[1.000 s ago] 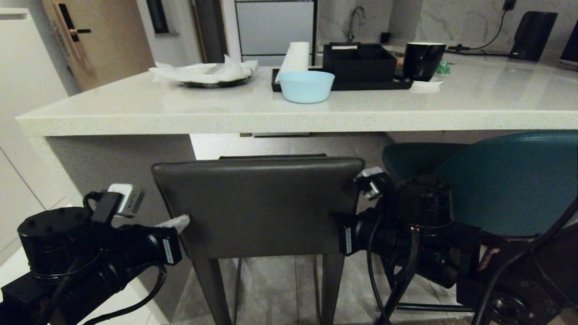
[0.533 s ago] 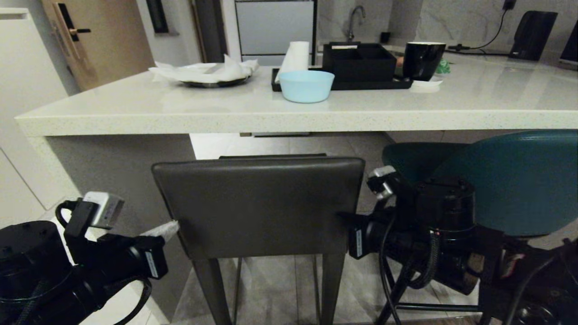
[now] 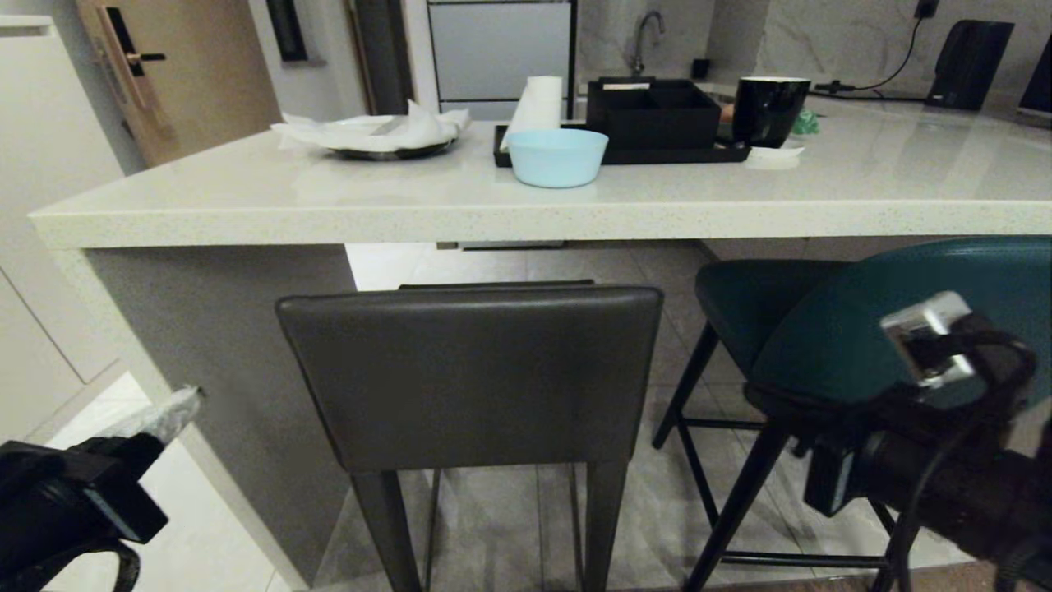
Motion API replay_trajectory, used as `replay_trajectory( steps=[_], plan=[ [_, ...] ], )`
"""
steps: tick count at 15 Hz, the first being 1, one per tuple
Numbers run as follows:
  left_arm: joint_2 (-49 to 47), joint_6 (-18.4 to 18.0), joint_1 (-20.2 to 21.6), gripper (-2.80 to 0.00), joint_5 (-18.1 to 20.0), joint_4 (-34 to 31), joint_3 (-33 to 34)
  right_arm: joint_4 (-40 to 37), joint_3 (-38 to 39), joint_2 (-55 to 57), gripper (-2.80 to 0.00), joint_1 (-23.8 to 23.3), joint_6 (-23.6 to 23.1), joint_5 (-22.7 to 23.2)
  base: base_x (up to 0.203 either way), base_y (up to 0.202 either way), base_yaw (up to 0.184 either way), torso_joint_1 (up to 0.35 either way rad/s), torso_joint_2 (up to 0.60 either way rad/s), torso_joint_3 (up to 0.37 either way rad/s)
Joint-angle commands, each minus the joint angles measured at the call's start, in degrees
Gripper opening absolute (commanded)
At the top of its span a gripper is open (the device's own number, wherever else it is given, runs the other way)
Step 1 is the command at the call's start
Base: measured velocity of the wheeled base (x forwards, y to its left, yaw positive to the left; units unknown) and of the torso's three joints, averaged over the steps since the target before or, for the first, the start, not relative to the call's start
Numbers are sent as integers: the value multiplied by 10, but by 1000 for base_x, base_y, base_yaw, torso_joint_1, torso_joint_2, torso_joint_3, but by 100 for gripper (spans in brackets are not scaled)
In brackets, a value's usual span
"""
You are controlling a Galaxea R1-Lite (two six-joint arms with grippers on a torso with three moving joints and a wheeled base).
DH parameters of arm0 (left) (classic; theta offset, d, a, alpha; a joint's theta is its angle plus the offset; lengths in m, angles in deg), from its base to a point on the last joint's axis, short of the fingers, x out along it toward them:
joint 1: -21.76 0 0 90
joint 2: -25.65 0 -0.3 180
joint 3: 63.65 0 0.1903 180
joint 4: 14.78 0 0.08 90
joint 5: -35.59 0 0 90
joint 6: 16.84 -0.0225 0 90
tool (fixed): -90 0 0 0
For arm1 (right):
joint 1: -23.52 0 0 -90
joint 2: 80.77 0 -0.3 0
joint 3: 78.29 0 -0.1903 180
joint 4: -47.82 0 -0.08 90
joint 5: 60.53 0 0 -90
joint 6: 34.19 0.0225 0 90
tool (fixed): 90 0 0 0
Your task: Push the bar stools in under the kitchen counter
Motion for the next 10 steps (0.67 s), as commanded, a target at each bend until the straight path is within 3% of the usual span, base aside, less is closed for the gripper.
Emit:
replay_trajectory(
  steps=[1,3,5,8,10],
  plan=[
    [142,0,0,-280,-16,-160,-53,-35,10,-138,-280,-78,-8,-13,0,0,0,0,0,0],
    [195,-2,20,-280,-42,-235,-92,-61,11,-212,-280,-164,-24,-24,0,0,0,0,0,0],
    [236,-9,88,-280,-51,-251,-98,-100,9,-292,-280,-230,-37,-30,0,0,0,0,0,0],
    [292,-43,153,-280,-60,-272,-82,-205,3,-407,-280,-312,-44,-32,0,0,0,0,0,0],
    [325,-54,188,-280,-40,-279,-60,-273,3,-476,-280,-347,-46,-31,0,0,0,0,0,0]
  ],
)
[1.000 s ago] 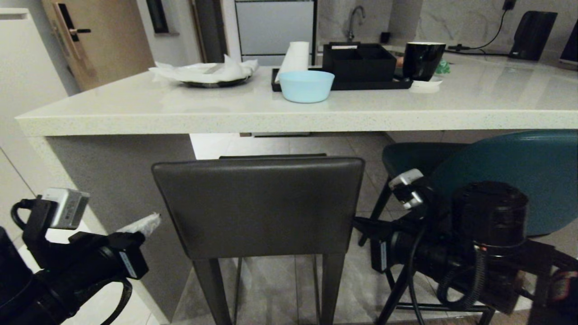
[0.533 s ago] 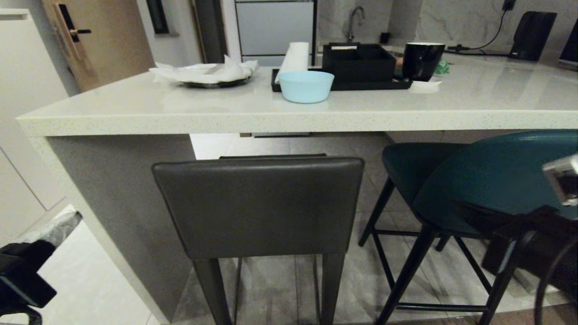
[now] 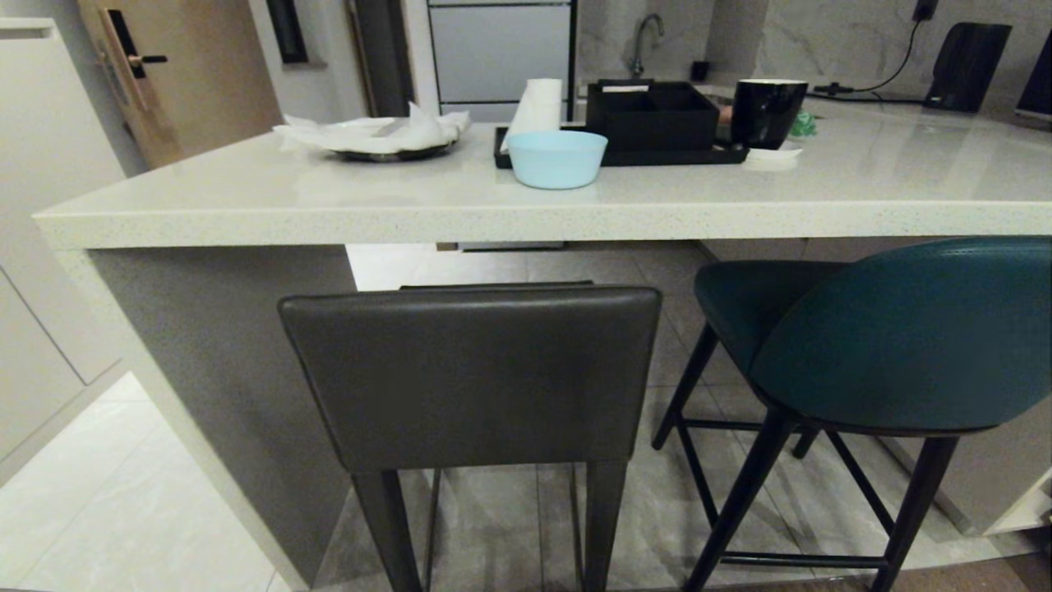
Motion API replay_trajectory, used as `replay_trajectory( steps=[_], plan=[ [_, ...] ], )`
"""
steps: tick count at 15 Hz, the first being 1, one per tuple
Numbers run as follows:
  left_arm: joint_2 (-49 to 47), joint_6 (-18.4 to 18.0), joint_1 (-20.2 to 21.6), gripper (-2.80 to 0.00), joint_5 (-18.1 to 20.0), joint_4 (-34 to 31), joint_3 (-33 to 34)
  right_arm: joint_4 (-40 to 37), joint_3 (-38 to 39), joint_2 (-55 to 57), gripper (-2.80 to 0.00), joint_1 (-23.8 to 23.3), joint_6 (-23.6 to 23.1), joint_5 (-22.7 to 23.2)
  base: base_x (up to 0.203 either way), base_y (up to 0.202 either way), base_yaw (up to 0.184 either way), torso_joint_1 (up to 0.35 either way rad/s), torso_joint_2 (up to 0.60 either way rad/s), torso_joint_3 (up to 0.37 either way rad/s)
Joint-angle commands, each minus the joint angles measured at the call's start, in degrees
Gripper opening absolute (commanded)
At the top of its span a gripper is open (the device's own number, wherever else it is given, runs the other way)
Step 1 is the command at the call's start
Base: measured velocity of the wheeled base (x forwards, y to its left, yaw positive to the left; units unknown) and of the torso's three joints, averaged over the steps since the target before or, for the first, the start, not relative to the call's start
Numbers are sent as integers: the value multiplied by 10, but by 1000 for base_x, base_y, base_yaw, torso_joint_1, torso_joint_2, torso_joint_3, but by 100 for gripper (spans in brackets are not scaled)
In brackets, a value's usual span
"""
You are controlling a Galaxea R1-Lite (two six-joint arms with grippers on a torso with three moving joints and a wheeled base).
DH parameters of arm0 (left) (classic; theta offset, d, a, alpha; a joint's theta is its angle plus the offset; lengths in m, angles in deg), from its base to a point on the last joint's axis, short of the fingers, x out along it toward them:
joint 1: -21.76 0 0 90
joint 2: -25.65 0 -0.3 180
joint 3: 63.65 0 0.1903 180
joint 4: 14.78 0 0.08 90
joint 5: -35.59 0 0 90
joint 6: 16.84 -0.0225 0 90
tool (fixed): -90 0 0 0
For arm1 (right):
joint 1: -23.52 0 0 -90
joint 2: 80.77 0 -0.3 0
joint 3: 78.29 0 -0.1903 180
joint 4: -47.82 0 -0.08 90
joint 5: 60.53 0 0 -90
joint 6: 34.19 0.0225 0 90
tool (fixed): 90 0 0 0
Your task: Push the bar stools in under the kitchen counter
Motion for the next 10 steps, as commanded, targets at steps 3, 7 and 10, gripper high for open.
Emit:
replay_trajectory(
  steps=[3,7,10],
  plan=[
    [129,-4,11,-280,106,-11,55,-111,22,-194,-280,-40,-2,12,0,0,0,0,0,0],
    [254,-46,-2,-280,135,-87,147,-122,77,-255,-280,-29,-8,27,0,0,0,0,0,0],
    [270,-54,-6,-280,121,-102,202,-136,162,-312,-280,-28,-48,58,0,0,0,0,0,0]
  ],
)
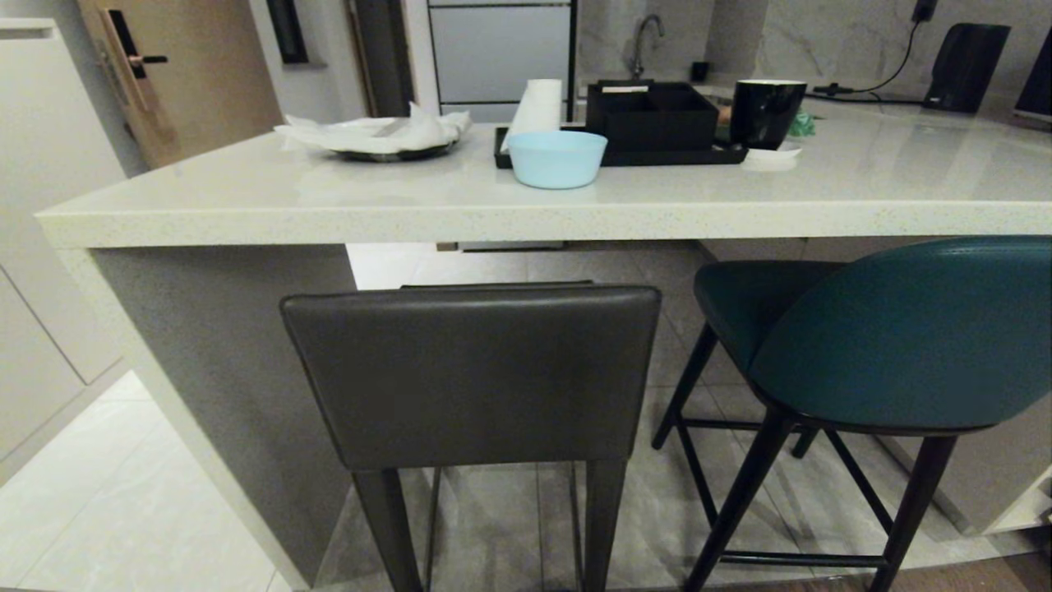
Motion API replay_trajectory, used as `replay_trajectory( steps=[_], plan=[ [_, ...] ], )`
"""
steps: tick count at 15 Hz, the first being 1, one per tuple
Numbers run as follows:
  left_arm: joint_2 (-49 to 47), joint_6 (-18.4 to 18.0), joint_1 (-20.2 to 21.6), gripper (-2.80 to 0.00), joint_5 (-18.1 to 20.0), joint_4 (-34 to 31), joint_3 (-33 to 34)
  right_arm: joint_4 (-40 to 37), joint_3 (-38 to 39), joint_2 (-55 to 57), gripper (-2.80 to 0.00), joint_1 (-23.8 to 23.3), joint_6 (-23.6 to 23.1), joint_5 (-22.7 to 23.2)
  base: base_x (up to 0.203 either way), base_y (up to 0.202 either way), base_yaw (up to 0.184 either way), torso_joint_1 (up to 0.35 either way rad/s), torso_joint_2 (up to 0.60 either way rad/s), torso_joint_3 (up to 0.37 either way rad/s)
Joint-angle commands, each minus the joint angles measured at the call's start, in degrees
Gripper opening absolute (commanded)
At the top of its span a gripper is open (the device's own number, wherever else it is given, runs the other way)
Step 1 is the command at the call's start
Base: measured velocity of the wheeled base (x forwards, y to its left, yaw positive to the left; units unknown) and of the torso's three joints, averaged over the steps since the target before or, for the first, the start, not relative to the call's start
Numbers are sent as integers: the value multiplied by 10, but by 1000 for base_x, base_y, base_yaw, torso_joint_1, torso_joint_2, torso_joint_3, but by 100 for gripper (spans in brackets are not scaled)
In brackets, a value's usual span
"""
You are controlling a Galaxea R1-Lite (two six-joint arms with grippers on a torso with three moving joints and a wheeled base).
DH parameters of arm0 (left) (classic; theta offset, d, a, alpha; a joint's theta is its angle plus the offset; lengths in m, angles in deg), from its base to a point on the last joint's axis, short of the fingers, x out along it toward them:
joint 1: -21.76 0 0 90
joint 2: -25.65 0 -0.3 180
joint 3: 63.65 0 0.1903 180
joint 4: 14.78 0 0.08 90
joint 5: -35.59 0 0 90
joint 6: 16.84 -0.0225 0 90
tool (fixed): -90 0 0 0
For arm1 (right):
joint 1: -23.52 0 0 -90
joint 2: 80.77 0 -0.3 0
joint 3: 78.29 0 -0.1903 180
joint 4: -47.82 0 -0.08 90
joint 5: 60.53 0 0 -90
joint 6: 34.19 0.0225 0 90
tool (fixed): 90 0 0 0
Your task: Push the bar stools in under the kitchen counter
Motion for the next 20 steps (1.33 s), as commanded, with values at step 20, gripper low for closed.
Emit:
replay_trajectory(
  steps=[20],
  plan=[
    [25,-1,-1,-280,-43,-43,19,-41,125,-81,-280,2,28,42,-92,0,-1,2,1,0]
  ],
)
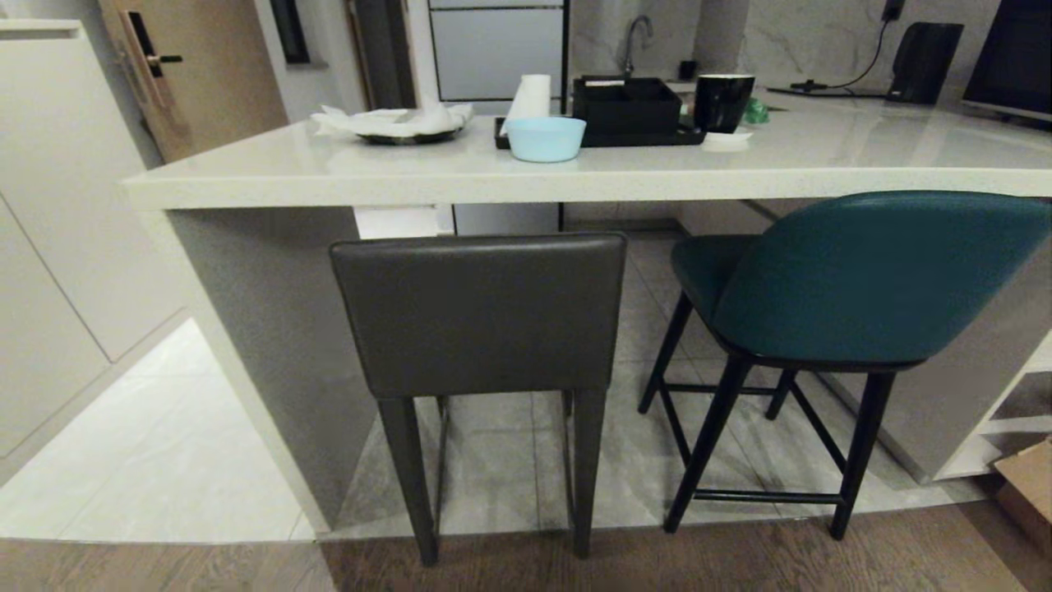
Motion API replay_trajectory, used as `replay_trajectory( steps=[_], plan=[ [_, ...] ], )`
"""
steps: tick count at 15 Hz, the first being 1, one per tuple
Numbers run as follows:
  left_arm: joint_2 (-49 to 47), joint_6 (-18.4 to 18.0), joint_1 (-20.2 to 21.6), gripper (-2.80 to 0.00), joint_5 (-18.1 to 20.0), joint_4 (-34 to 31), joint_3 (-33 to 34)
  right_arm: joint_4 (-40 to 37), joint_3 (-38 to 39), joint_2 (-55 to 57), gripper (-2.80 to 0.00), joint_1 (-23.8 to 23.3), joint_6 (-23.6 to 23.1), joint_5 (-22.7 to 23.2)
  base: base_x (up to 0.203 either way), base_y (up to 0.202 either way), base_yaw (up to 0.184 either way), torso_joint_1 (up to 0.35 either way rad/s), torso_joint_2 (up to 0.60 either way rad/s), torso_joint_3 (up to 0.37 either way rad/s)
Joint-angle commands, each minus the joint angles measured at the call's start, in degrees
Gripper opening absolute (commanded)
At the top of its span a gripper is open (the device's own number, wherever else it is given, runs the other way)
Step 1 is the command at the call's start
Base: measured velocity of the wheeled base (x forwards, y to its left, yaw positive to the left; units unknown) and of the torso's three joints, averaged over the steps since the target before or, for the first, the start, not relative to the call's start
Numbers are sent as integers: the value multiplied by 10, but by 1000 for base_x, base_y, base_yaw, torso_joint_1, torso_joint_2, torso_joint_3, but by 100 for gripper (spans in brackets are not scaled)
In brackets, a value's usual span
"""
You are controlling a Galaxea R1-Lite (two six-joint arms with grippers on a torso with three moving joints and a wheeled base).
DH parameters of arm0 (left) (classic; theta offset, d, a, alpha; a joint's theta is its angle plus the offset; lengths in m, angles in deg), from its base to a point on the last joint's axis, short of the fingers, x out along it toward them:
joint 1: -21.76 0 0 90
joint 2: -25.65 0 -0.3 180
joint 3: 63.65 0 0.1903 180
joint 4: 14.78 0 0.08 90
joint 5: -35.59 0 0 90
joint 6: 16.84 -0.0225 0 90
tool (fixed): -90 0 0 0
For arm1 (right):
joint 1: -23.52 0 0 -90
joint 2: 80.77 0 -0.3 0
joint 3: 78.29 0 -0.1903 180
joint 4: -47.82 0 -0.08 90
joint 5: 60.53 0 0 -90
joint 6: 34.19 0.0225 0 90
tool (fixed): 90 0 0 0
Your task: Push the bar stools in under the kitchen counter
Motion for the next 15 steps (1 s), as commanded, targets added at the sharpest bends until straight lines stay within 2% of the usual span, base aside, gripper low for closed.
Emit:
replay_trajectory(
  steps=[1,10,15],
  plan=[
    [0,1,0,-280,0,0,6,0,0,0,-280,0,-1,1,-199,0,0,0,3,-1],
    [0,5,0,-280,-1,0,6,0,0,0,-280,0,2,-1,-192,0,-1,3,1,5],
    [0,6,0,-280,-1,1,6,0,0,0,-280,0,2,-1,-14,0,-1,0,0,0]
  ],
)
